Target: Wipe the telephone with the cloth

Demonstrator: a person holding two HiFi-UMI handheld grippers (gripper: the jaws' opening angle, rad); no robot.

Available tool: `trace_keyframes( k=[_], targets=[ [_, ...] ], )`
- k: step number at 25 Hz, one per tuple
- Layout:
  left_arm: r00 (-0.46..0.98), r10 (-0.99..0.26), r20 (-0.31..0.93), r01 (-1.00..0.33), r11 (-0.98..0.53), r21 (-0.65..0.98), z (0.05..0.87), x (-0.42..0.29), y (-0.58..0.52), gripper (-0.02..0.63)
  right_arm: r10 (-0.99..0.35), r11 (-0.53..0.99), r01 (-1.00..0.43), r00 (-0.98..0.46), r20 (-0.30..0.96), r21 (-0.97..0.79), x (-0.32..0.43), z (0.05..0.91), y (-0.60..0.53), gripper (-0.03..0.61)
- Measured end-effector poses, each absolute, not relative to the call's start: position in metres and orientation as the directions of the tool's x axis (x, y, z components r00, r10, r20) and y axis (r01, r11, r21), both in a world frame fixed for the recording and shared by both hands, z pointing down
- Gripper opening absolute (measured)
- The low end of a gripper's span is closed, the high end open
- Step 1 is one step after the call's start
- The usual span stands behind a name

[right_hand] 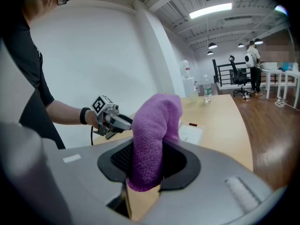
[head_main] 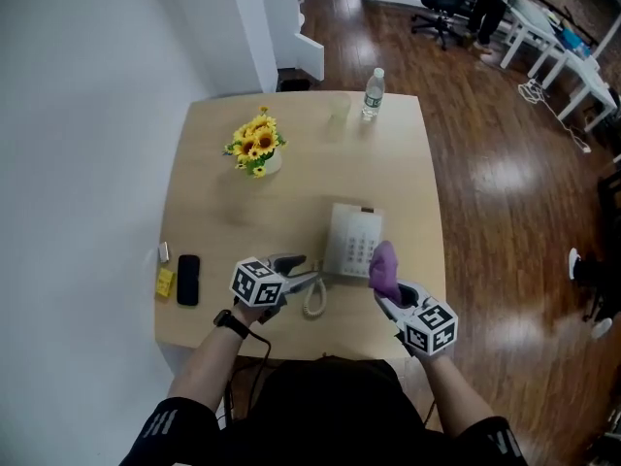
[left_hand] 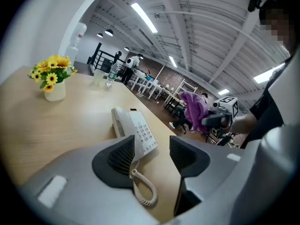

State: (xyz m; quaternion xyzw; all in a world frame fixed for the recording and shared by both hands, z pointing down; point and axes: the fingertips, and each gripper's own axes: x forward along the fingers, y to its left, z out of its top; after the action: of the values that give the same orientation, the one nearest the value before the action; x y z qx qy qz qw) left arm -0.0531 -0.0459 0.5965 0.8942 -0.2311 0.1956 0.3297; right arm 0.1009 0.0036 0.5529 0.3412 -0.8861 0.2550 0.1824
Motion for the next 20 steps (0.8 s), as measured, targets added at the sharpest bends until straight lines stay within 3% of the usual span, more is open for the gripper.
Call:
trace_keyframes(
  k=[14,20],
  targets=[
    [0.768,-0.318,0.556,-0.545,-0.78,0.308,0.567,-0.081,0.034,0.241,-0.554,0.586,-0.744,-0.657,0.512,-0.321,0.094,0.554,0.047,0.135],
    [0.781,-0.318,0.538,-0.54,-0.777,0.324,0.567,-0.082,0.056,0.242,-0.57,0.579,-0.753,-0.648,0.504,-0.313,0.088,0.549,0.064,0.135]
  ],
)
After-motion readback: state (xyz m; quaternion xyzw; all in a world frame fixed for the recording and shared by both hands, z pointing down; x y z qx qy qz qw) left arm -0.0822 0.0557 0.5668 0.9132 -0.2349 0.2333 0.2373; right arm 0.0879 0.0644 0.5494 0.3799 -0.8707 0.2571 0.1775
